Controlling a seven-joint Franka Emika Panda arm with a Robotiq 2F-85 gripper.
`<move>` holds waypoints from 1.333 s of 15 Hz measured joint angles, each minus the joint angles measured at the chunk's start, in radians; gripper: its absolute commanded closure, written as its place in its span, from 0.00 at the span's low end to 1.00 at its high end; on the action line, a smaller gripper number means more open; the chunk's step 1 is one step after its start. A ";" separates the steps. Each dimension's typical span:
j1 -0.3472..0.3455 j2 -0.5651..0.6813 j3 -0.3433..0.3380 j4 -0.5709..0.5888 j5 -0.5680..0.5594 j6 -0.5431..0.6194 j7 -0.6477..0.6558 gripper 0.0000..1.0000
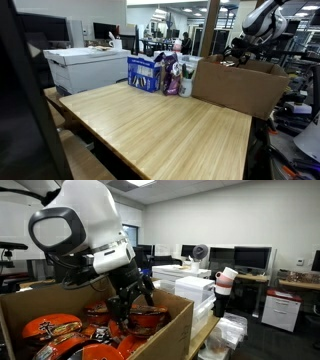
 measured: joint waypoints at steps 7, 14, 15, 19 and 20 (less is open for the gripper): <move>0.037 0.035 -0.007 0.030 0.098 -0.017 -0.046 0.00; 0.048 0.069 -0.008 0.055 0.116 -0.041 -0.063 0.00; 0.048 0.071 -0.008 0.058 0.116 -0.042 -0.063 0.25; 0.048 0.075 -0.008 0.064 0.116 -0.048 -0.063 0.38; 0.048 0.074 -0.009 0.066 0.116 -0.052 -0.063 0.44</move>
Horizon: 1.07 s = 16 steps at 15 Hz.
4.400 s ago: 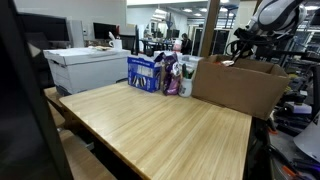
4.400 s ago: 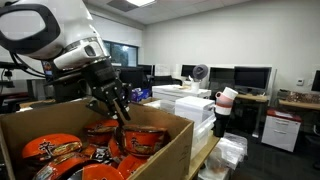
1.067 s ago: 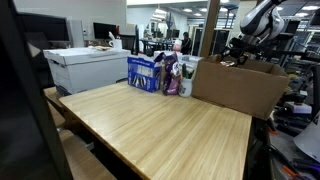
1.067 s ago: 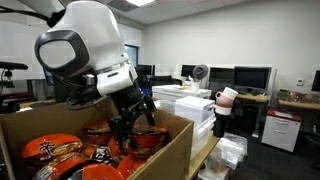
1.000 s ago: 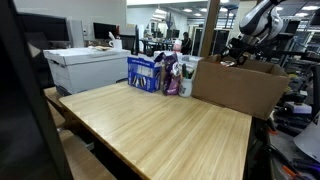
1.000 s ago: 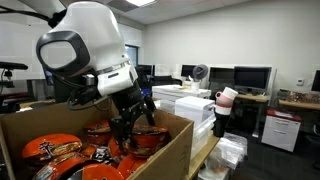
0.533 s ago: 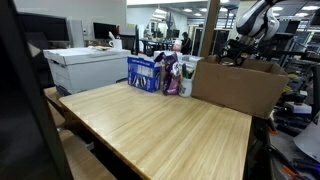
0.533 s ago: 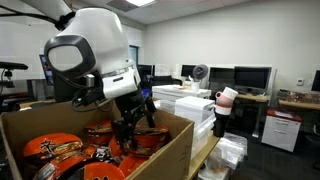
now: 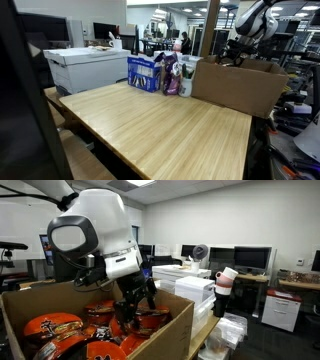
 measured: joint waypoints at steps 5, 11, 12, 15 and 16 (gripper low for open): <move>0.000 -0.012 -0.012 0.014 0.000 -0.033 0.000 0.69; -0.001 -0.024 -0.028 0.015 0.010 -0.063 0.000 0.99; -0.001 -0.025 -0.030 0.015 0.019 -0.066 0.000 1.00; -0.001 -0.034 -0.033 0.010 0.074 -0.073 -0.023 0.99; -0.001 -0.039 -0.033 0.007 0.092 -0.073 -0.032 0.99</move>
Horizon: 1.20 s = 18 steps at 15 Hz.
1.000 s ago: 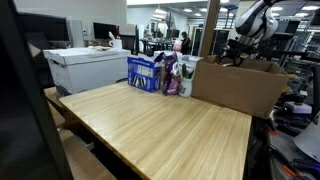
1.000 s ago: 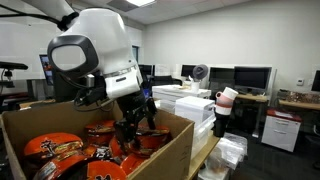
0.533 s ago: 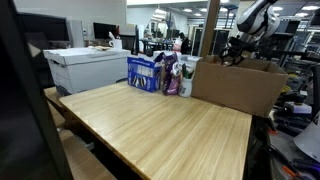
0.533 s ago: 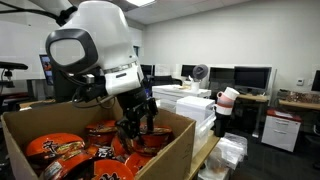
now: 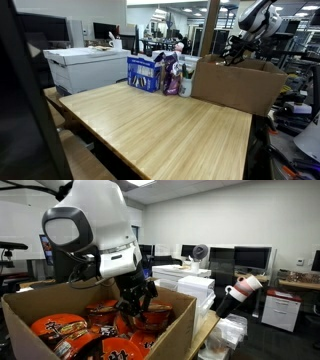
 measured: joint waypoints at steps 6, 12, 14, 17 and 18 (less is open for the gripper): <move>0.000 -0.054 -0.002 -0.028 0.026 0.000 -0.015 0.98; 0.000 -0.091 -0.002 -0.050 0.026 0.000 -0.015 0.98; -0.001 -0.099 -0.002 -0.052 0.025 0.000 -0.015 0.98; -0.003 -0.108 -0.001 -0.056 0.019 0.000 -0.015 0.98; -0.004 -0.110 0.000 -0.058 0.016 0.000 -0.014 0.98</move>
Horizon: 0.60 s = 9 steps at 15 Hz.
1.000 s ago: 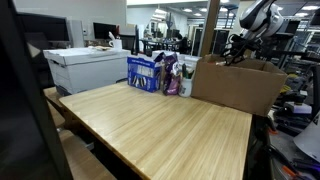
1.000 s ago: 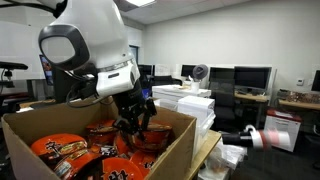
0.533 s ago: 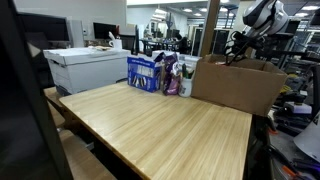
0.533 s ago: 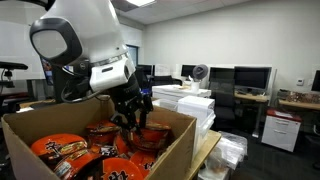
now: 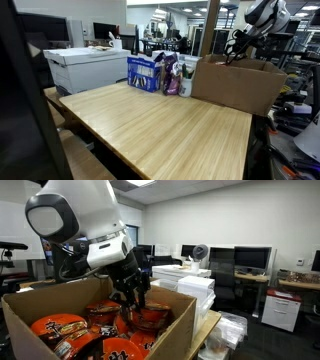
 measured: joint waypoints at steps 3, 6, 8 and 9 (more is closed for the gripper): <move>-0.005 -0.007 0.004 -0.004 -0.025 0.000 0.012 0.98; -0.017 -0.016 0.014 -0.007 -0.081 -0.009 0.045 0.98; -0.028 -0.025 0.024 -0.008 -0.126 -0.015 0.075 0.98; -0.035 -0.031 0.030 -0.009 -0.151 -0.019 0.093 0.98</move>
